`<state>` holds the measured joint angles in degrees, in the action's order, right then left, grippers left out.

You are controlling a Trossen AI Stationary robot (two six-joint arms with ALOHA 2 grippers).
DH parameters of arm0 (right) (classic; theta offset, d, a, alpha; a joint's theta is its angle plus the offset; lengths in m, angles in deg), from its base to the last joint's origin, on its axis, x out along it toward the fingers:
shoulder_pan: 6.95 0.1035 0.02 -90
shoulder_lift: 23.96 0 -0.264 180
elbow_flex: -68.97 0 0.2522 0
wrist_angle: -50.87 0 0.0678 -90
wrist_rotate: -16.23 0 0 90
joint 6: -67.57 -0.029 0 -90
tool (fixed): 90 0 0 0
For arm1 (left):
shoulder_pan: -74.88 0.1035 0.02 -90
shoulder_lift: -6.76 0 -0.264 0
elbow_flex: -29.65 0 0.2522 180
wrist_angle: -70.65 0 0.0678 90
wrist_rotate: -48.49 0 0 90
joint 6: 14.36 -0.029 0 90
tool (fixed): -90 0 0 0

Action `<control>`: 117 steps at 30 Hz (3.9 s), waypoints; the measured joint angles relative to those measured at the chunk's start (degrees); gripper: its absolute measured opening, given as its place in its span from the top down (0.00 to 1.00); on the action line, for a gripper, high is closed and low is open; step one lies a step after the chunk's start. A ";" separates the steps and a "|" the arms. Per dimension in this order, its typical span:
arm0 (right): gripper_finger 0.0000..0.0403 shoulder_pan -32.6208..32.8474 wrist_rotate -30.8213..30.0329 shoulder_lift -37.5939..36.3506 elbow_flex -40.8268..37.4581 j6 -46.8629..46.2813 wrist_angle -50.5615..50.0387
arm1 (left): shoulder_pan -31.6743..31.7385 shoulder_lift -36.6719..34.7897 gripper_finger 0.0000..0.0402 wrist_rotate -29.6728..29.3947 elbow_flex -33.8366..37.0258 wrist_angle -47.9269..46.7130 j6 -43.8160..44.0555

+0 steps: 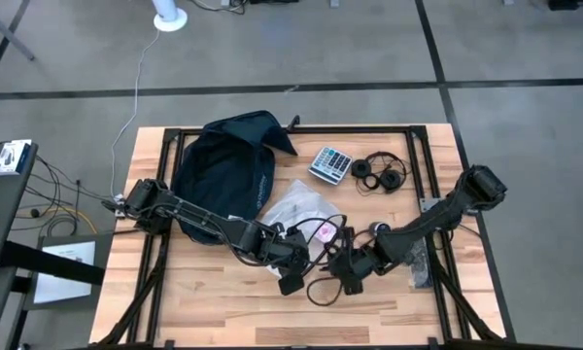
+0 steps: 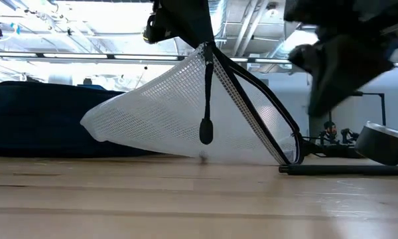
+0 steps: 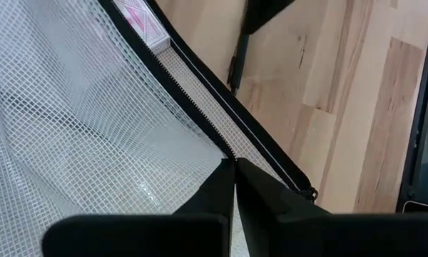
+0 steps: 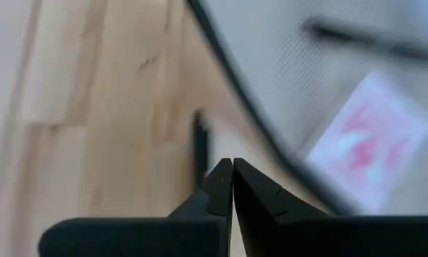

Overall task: Unpack backpack
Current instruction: Put the black pen into the white zip bag

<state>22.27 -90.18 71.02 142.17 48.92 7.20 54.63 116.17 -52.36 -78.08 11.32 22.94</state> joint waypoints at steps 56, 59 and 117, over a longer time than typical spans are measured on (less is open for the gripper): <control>1.00 1.23 -3.28 -7.46 -2.74 3.84 6.07 | -0.09 0.00 1.00 1.55 0.00 -0.41 -0.60; 1.00 0.43 -0.14 -7.96 -2.74 -2.62 2.61 | -0.09 0.00 1.00 1.55 0.00 -0.41 -0.60; 0.77 11.16 19.44 20.28 17.76 -61.05 -19.29 | 2.99 -0.02 1.00 2.62 0.00 -4.80 -10.67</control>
<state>33.43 -70.74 91.30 159.94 -12.13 -12.10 57.62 116.14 -49.74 -78.08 6.53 12.27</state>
